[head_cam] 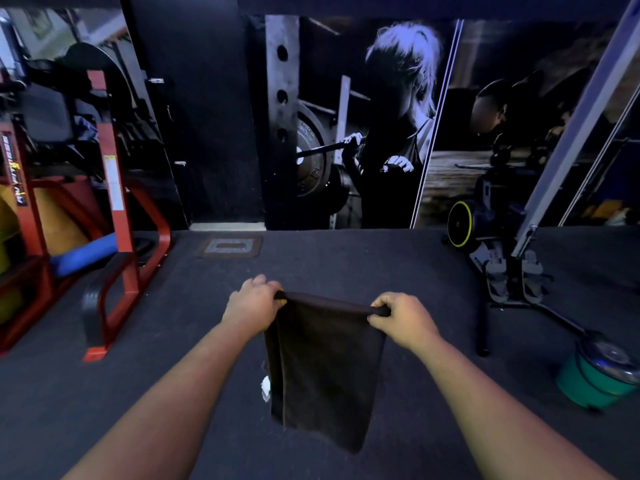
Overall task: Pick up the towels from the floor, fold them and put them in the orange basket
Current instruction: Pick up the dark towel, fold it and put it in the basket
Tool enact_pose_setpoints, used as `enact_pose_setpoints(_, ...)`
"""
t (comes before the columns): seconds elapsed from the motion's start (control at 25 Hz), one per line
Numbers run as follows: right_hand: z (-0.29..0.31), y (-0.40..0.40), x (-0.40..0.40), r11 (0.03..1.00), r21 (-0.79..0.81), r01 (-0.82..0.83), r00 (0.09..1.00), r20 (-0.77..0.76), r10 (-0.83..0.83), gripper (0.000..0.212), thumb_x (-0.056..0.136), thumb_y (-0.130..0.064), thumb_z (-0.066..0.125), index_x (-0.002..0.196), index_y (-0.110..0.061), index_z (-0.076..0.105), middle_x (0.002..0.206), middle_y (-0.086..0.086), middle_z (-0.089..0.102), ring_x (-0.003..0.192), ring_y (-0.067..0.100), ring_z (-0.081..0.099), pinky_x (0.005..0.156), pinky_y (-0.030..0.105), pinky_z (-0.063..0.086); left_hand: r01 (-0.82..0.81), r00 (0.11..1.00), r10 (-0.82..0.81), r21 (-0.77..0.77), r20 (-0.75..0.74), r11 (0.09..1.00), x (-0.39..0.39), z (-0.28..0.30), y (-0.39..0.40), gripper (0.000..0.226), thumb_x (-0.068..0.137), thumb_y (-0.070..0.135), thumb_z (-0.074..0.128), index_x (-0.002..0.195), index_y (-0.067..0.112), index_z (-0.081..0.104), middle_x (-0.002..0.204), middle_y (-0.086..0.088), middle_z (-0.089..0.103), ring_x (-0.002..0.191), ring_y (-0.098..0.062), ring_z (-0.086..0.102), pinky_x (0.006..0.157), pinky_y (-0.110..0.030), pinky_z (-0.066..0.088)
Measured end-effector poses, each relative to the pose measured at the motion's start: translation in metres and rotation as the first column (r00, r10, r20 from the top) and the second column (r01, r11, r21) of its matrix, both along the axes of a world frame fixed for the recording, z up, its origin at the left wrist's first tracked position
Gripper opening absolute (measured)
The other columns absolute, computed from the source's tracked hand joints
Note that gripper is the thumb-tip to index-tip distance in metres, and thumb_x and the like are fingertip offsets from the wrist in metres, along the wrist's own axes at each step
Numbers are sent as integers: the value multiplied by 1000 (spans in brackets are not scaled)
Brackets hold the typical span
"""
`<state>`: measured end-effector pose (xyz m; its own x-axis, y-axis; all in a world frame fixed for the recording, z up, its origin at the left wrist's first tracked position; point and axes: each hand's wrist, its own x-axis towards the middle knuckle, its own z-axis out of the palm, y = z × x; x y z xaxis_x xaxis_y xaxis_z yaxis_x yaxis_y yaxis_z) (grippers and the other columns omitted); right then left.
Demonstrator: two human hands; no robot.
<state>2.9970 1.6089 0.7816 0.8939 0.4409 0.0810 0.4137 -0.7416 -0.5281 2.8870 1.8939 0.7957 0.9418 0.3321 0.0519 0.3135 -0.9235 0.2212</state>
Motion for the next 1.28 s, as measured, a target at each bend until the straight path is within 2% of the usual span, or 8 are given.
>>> enact_pose_setpoints(0.2, 9, -7, 2, 852, 524, 10, 975, -195, 109, 32, 77, -12, 83, 65, -20, 55, 68, -7, 53, 67, 9, 49, 63, 31, 38, 132, 948, 92, -640, 304, 757, -5, -4, 12, 8, 98, 21, 67, 103, 16, 69, 120, 0, 56, 114, -13, 54, 103, -27, 40)
enact_pose_setpoints(0.36, 29, -3, -13, 252, 909, 333, 843, -407, 353, 20, 81, -16, 79, 95, -17, 65, 91, 4, 74, 86, 22, 70, 76, 30, 58, 322, 912, 179, -914, 369, 246, -11, 28, -19, 11, 101, 21, 60, 94, 15, 68, 95, -6, 70, 90, -19, 65, 82, -34, 51)
enact_pose_setpoints(0.48, 15, -4, -21, 511, 844, 163, 829, -398, 392, 57, 65, -33, 93, 112, -13, 69, 108, 4, 78, 103, 22, 72, 86, 29, 59, 413, 870, 246, -904, 427, 107, 0, 58, -39, 13, 102, 19, 59, 102, 11, 69, 99, -11, 74, 92, -23, 70, 85, -34, 57)
enact_pose_setpoints(0.56, -1, -3, -27, 643, 758, 106, 866, -389, 316, 34, 77, -16, 84, 109, -14, 71, 111, 3, 77, 106, 20, 71, 89, 26, 58, 443, 839, 349, -896, 419, 10, 6, 71, -39, 13, 100, 21, 60, 103, 13, 69, 98, -8, 75, 92, -22, 69, 84, -34, 58)
enact_pose_setpoints(0.8, 17, 11, -28, 456, 815, 356, 781, -528, 334, 15, 94, -9, 67, 108, -9, 72, 109, 13, 76, 98, 23, 74, 86, 34, 60, 122, 991, -49, -991, 124, -57, -33, -13, -18, 96, 48, 43, 101, 128, 6, 63, 126, -15, 70, 112, -25, 70, 93, -35, 58)
enact_pose_setpoints(1.04, 0, -27, -15, 518, 686, 511, 564, -722, 401, 46, 95, -39, 64, 131, -10, 64, 126, 14, 71, 119, 29, 66, 108, 47, 48, 155, 967, 222, -979, 124, -131, -20, -5, -38, 26, 87, 5, 68, 112, 6, 70, 103, -15, 76, 86, -22, 75, 78, -36, 63)
enact_pose_setpoints(1.16, -16, -23, -35, 716, 611, 337, 570, -738, 361, 33, 97, -19, 65, 126, -4, 65, 119, 11, 74, 112, 23, 70, 99, 35, 55, 120, 929, 366, -979, 53, -164, -10, 3, -36, 28, 92, 13, 62, 118, 3, 68, 104, -21, 75, 91, -33, 73, 94, -51, 56)
enact_pose_setpoints(1.28, -18, -10, -41, 634, 703, 323, 649, -652, 392, 28, 95, -10, 66, 122, -5, 67, 119, 11, 74, 111, 20, 71, 96, 29, 56, 93, 884, 467, -983, 8, -158, -7, 0, -26, 44, 91, 23, 65, 128, 0, 65, 118, -24, 71, 107, -38, 70, 100, -55, 54)
